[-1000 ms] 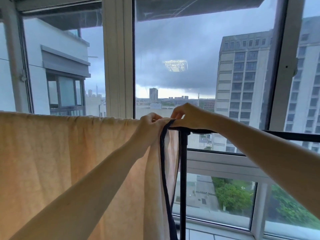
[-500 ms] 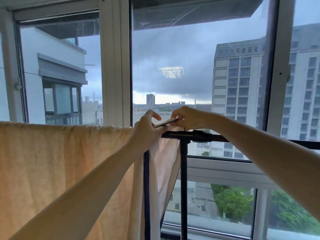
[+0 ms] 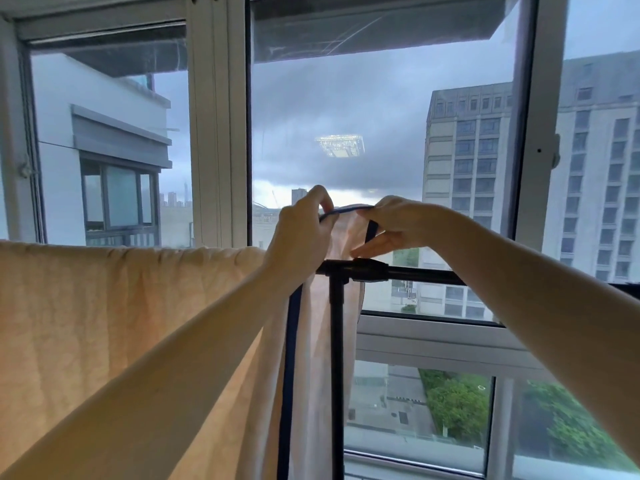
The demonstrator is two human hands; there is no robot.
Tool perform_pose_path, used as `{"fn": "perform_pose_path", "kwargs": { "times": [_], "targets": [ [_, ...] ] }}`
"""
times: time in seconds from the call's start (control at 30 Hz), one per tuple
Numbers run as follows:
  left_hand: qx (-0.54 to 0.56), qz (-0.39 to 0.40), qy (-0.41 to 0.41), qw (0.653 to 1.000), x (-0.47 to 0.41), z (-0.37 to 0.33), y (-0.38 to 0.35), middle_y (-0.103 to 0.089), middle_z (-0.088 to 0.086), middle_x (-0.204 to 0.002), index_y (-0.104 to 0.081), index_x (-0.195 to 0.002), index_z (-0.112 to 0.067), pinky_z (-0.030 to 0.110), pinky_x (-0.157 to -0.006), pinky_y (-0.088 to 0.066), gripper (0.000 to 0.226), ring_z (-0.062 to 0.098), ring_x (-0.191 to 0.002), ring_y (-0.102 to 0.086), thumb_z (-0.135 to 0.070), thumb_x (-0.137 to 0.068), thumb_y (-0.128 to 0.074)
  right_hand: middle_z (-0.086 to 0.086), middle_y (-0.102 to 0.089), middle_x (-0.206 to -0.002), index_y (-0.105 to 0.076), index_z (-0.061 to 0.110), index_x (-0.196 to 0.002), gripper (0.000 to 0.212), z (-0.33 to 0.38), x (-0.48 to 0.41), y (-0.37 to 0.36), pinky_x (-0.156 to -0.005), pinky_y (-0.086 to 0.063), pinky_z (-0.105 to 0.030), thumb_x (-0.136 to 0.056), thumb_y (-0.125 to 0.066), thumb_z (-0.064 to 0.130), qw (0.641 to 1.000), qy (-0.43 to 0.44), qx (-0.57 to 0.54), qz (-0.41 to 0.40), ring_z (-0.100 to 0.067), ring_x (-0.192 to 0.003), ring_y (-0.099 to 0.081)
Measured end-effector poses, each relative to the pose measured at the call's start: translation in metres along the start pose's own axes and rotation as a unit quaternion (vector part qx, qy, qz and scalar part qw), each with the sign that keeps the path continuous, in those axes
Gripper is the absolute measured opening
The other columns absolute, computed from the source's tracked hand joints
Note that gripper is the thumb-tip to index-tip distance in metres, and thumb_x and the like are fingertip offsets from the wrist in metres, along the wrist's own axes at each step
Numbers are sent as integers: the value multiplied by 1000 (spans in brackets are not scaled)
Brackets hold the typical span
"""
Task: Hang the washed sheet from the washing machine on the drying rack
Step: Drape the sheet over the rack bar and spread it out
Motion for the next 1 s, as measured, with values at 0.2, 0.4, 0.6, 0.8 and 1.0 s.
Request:
{"fn": "perform_pose_path", "kwargs": {
  "times": [0.2,0.4,0.6,0.8,1.0],
  "targets": [
    [0,3,5,1000,10,-22,-15,-60,3,-65,-51,-89,-17,23,-50,-47,9,17,-51,-56,-19,-95,-58,-12,-61,-66,-67,-4,-81,49,-3,11,46,-57,-43,-26,-90,-59,44,908,170,348,-162,-20,-57,-53],
    [-7,13,36,999,34,-45,-35,-58,1,-60,-48,-90,-20,31,-48,-44,9,16,-47,-52,-23,-97,-53,-5,-67,-69,-68,1,-79,17,-23,41,78,-58,-48,-20,-89,-64,14,887,169,422,-82,-15,-63,-64],
    [-108,38,43,992,62,-75,-52,-63,-6,-66,-48,-87,-24,31,-56,-52,19,11,-57,-60,-41,-94,-54,0,-61,-58,-67,4,-71,19,-44,73,107,-59,-50,-18,-88,-66,12,918,125,371,62,-10,-56,-60],
    [-9,70,52,996,81,-95,-80,-64,-7,-71,-51,-90,-21,31,-55,-56,13,8,-58,-63,-21,-90,-64,3,-57,-61,-69,8,-85,13,-53,96,125,-53,-45,-14,-91,-63,17,912,138,384,49,-6,-52,-53],
    [-29,60,7,998,88,-113,-102,-61,-5,-83,-61,-89,-18,31,-61,-56,9,11,-70,-61,-24,-88,-67,11,-67,-58,-67,13,-81,13,-63,114,140,-52,-48,-14,-89,-66,24,889,189,416,21,-7,-53,-65]
  ]
}}
Point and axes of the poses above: each hand's wrist, its own x-axis away from the middle knuckle, its own y-axis out of the back of the hand, z = x × y, the point moved 3 cm from there along -x, towards the middle knuckle
